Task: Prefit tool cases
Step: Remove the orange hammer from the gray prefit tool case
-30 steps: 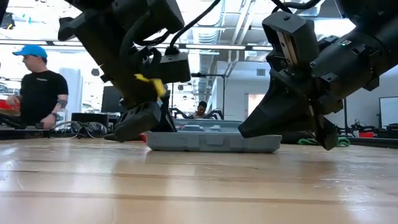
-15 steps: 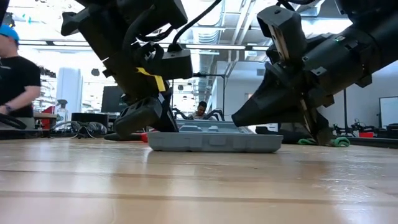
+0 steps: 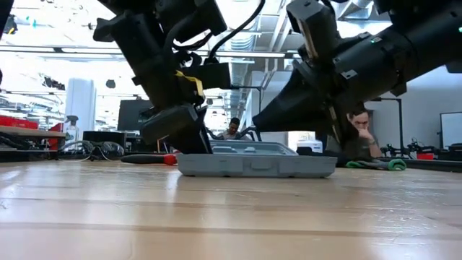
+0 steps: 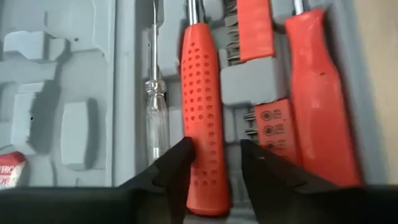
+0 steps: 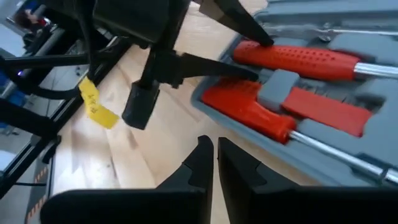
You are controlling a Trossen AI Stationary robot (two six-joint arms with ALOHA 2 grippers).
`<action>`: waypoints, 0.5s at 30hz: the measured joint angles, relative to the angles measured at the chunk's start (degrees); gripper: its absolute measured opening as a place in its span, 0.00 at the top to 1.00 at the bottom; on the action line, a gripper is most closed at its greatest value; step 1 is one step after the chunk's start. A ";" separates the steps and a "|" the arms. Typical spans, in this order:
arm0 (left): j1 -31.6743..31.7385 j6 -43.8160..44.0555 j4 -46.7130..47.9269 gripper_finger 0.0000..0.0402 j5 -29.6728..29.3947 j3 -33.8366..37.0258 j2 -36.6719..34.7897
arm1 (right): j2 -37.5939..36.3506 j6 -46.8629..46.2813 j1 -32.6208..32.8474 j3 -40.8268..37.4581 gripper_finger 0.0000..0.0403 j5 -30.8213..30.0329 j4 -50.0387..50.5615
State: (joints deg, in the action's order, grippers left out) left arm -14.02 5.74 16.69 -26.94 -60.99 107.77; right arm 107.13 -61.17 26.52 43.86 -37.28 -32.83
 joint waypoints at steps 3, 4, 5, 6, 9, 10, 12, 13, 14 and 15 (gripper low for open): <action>-0.06 1.22 0.02 0.63 0.20 0.01 0.00 | 0.00 0.02 -0.97 0.00 0.91 2.87 0.07; -0.09 1.85 0.03 0.63 0.22 0.02 0.00 | 0.00 0.04 -1.36 0.00 0.91 4.69 0.01; -0.09 2.57 0.04 0.63 0.22 0.02 0.00 | 0.00 0.11 -1.73 0.00 0.91 6.75 -0.22; -0.09 3.59 0.05 0.63 0.22 0.04 0.02 | 0.00 0.28 -2.13 -0.01 0.91 8.81 -0.15; -0.11 6.71 0.15 0.63 0.09 0.09 0.02 | -0.04 0.76 -3.06 -0.04 0.91 16.07 -0.56; -0.11 7.54 -0.06 0.63 0.13 0.11 0.03 | -0.04 1.59 -3.29 -0.04 0.91 18.37 -1.11; -0.11 9.00 -0.27 0.63 0.12 0.11 0.07 | -0.04 3.57 -3.78 -0.04 0.91 21.47 -1.91; -0.11 9.76 -0.28 0.63 0.13 0.11 0.07 | -0.02 4.51 -3.90 -0.04 0.91 22.96 -2.56; -0.11 10.60 -0.28 0.63 0.11 0.11 0.07 | -0.04 5.49 -4.08 -0.02 0.91 23.90 -2.92; -0.11 11.47 -0.24 0.63 0.11 0.11 0.07 | -0.03 6.48 -4.29 -0.02 0.91 25.01 -3.17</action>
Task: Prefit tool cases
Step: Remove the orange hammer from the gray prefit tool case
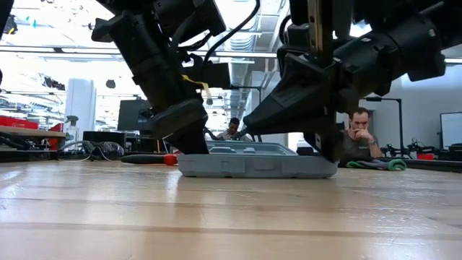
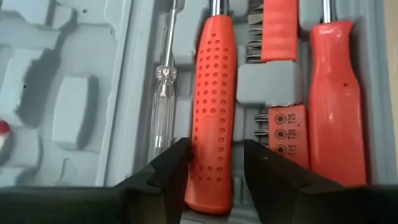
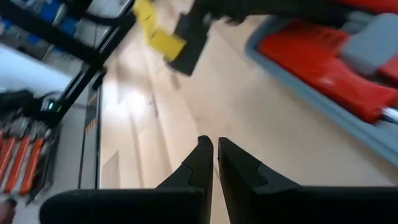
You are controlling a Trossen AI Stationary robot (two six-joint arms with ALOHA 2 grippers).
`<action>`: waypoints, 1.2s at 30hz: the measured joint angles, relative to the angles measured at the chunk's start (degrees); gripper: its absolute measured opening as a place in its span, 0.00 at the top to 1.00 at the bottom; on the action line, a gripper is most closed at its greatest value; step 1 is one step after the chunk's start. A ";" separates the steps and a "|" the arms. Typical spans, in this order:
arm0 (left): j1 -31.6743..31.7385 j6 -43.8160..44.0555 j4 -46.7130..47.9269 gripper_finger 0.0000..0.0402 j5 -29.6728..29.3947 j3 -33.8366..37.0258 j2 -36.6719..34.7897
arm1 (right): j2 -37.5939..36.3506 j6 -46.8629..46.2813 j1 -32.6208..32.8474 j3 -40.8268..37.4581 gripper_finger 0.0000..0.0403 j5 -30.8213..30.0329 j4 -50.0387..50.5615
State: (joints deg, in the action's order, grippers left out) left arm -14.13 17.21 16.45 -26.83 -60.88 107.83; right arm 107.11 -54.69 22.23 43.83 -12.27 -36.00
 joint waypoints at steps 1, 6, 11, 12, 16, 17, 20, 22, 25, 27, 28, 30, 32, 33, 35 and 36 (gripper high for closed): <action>0.00 0.96 0.04 0.63 -0.02 0.00 0.00 | -0.01 0.82 -0.25 0.00 0.91 0.99 -0.37; -0.02 3.72 0.08 0.63 -0.11 0.00 0.04 | 0.00 2.53 -1.06 0.00 0.91 6.80 -0.99; -0.02 3.57 0.11 0.64 -0.19 0.00 0.04 | -1.06 3.98 -0.72 0.00 0.91 10.74 -0.87; -0.02 3.88 0.11 0.64 -0.19 0.00 0.04 | -1.67 3.88 -0.70 -0.01 0.91 10.88 -0.57; -0.18 5.68 0.22 0.64 -0.31 0.00 0.04 | -5.09 5.24 -1.70 -0.02 0.91 10.74 -0.27; -0.26 6.19 0.17 0.64 -0.32 0.00 0.04 | -5.94 6.18 -2.29 0.00 0.91 10.65 -0.06; -0.43 6.44 -0.02 0.64 -0.30 0.00 0.04 | -8.14 7.20 -4.38 0.02 0.91 10.44 2.32; -0.52 5.73 -0.05 0.64 -0.30 0.00 0.04 | -8.87 6.98 -5.62 0.02 0.91 10.38 3.74; -0.52 4.43 -0.11 0.64 -0.31 0.00 0.04 | -9.02 7.03 -7.08 0.02 0.91 10.33 6.07; -0.53 3.08 -0.13 0.64 -0.32 0.00 0.04 | -8.75 6.69 -7.74 0.02 0.91 10.34 7.06; -0.54 2.21 -0.13 0.64 -0.32 0.00 0.04 | -8.52 6.34 -7.83 0.02 0.91 10.34 7.25; -0.55 0.72 -0.16 0.64 -0.35 0.00 0.04 | -8.39 6.24 -7.86 -0.02 0.91 10.32 8.18; -0.52 -0.14 -0.18 0.64 -0.46 0.00 0.04 | -8.40 6.60 -7.78 -0.01 0.91 10.32 8.17; -0.46 -0.49 -0.20 0.64 -0.46 0.00 0.04 | -8.43 7.10 -7.77 0.02 0.91 10.34 8.38; -0.27 -1.00 -0.20 0.64 -0.43 0.00 0.04 | -8.41 8.15 -7.74 0.02 0.91 10.34 9.28; -0.19 -0.96 -0.20 0.64 -0.46 -0.01 0.04 | -8.39 8.43 -7.64 0.00 0.91 10.32 9.52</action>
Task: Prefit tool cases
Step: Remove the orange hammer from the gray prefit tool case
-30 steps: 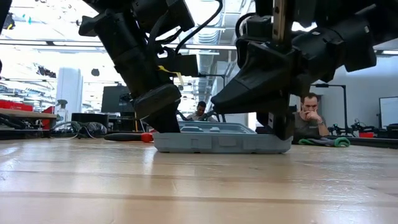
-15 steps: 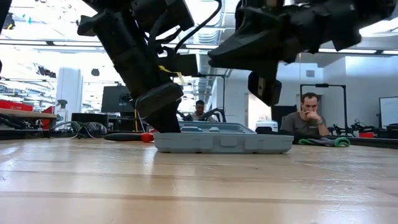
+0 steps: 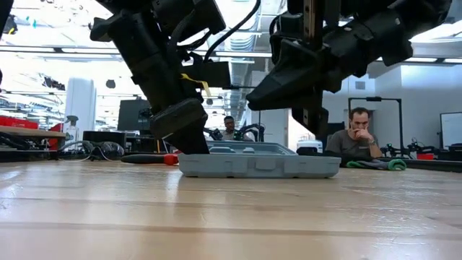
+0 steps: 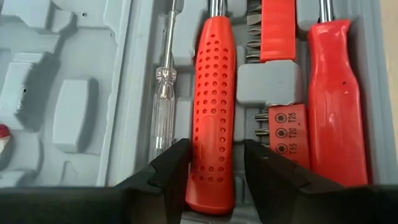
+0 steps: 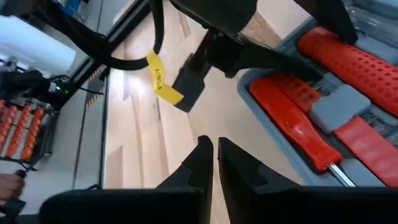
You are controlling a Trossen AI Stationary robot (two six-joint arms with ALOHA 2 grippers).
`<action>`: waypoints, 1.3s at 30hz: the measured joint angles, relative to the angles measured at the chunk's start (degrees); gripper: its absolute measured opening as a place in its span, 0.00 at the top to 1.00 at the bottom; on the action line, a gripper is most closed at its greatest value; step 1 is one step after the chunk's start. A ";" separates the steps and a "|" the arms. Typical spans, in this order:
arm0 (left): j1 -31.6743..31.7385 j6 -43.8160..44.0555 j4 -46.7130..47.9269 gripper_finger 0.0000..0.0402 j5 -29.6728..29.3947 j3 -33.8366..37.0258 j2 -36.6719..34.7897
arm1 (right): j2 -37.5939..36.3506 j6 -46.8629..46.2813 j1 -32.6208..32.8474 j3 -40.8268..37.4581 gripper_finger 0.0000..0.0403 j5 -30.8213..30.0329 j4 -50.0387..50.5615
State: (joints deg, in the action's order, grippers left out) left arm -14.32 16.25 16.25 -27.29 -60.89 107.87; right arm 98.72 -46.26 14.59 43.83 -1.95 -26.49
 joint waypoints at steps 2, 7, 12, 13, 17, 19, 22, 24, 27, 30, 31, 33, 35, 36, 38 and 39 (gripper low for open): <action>0.04 0.21 -0.06 0.64 0.00 0.00 0.00 | -0.02 0.08 0.09 0.02 0.91 0.00 0.68; 0.54 -2.71 -0.63 0.64 -0.02 0.01 0.00 | -0.02 1.62 0.65 0.02 0.91 -0.07 4.17; 1.04 -3.44 -0.70 0.64 -0.22 0.01 0.00 | -0.02 1.94 2.11 -0.07 0.91 -3.96 6.15; 1.08 -3.88 -0.74 0.64 -0.24 -0.01 0.00 | -0.02 2.06 2.48 -0.07 0.91 -5.11 6.05; 1.25 -6.13 -0.82 0.64 -0.31 0.01 0.00 | -0.01 2.81 3.26 -0.07 0.91 -8.74 5.95; 1.24 -6.96 -0.82 0.64 -0.60 0.01 0.00 | -0.02 2.93 2.78 -0.07 0.91 -9.07 5.81; 1.24 -7.47 -0.80 0.64 -0.70 0.01 0.00 | -0.02 2.89 1.47 -0.32 0.91 -9.21 5.29; 1.26 -7.48 -0.79 0.64 -0.74 -0.01 0.00 | -0.02 2.65 0.34 -1.97 0.91 -9.23 1.57; 1.24 -7.49 -0.75 0.64 -0.74 0.01 0.00 | -0.02 -0.06 -1.60 -6.26 0.91 -8.66 -7.09; 1.26 -7.75 -0.57 0.64 -0.75 0.01 0.00 | -0.02 -2.90 -2.87 -9.50 0.91 -8.66 -9.35; 1.25 -8.33 -0.54 0.64 -1.18 0.01 0.00 | 0.00 -3.20 -2.87 -10.06 0.91 -8.65 -9.13; 1.15 -9.93 -0.31 0.64 -3.43 0.01 0.03 | 0.00 -3.25 -2.62 -10.53 0.91 -8.57 -9.34; 1.13 -12.36 -0.03 0.64 -6.03 0.08 0.12 | 0.00 -3.24 -2.39 -10.54 0.91 -8.42 -9.86; 1.19 -13.54 -0.10 0.64 -6.29 0.09 0.13 | 0.00 -3.25 -2.23 -10.53 0.91 -8.42 -10.05; 1.51 -15.66 -0.33 0.64 -5.98 0.09 0.13 | 0.00 -3.32 -1.93 -10.27 0.91 -8.51 -9.76; 1.60 -16.71 -0.46 0.64 -5.92 0.14 0.13 | 0.00 -3.36 -1.93 -10.10 0.91 -8.70 -9.50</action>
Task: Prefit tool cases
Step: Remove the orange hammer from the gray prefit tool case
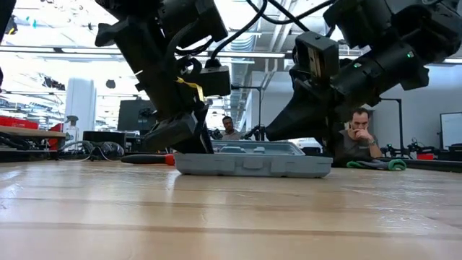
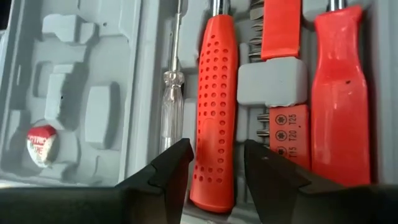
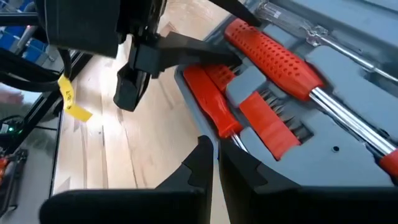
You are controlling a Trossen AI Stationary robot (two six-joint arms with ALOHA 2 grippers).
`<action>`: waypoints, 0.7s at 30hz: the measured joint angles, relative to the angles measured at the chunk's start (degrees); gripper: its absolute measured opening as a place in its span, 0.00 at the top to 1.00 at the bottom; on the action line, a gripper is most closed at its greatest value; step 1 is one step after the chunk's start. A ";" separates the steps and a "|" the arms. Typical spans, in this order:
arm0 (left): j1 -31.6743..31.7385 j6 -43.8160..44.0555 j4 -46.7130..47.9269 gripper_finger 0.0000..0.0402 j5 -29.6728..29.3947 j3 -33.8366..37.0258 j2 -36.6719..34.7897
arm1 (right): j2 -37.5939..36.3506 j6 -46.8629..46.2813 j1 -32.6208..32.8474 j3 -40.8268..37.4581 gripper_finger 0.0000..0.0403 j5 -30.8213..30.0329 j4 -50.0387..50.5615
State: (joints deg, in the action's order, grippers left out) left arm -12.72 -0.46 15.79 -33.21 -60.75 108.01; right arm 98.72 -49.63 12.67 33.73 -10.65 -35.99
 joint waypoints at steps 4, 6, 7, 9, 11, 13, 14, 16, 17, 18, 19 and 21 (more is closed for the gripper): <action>0.50 -3.72 -2.17 0.64 -0.72 1.25 -0.09 | 0.00 -0.06 -0.40 0.93 0.91 -2.30 3.01; 0.75 -4.69 -2.96 0.64 -0.74 1.48 -0.09 | 0.00 0.29 -0.54 2.26 0.91 -4.37 5.79; 0.78 -5.06 -3.31 0.64 -0.74 1.60 -0.09 | 0.00 0.80 -0.68 3.02 0.91 -5.19 7.23; 0.94 -5.98 -3.97 0.64 -0.79 1.79 -0.09 | 0.00 2.63 -0.87 4.62 0.91 -6.44 10.23; 1.16 -7.04 -4.48 0.64 -0.71 1.83 -0.09 | 0.00 4.52 -0.87 6.00 0.91 -7.32 12.57; 1.46 -7.33 -4.88 0.64 -0.16 1.83 -0.09 | 0.00 5.82 -1.22 6.88 0.91 -7.37 13.39; 1.63 -7.30 -4.93 0.64 0.34 1.83 -0.09 | 0.00 5.97 -1.34 7.04 0.91 -7.37 13.45; 2.03 -7.20 -5.13 0.64 1.40 1.83 -0.09 | 0.49 5.99 -1.67 7.04 0.91 -7.41 13.26; 2.17 -7.24 -5.63 0.64 1.49 1.81 0.45 | 1.23 5.86 -2.00 7.08 0.91 -7.46 12.60; 2.33 -7.48 -6.26 0.64 1.36 1.74 0.70 | 1.90 5.20 -2.13 7.14 0.91 -7.42 12.66; 2.44 -7.91 -6.67 0.64 1.39 1.70 0.79 | 2.51 4.59 -2.21 7.13 0.91 -7.37 12.98; 2.64 -8.58 -7.34 0.64 1.95 1.66 1.78 | 4.86 3.74 -2.08 7.92 0.91 -7.28 11.85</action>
State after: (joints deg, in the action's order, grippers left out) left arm -10.08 -9.04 8.45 -31.27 -59.09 109.79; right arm 103.58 -45.89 10.59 41.65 -17.93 -24.13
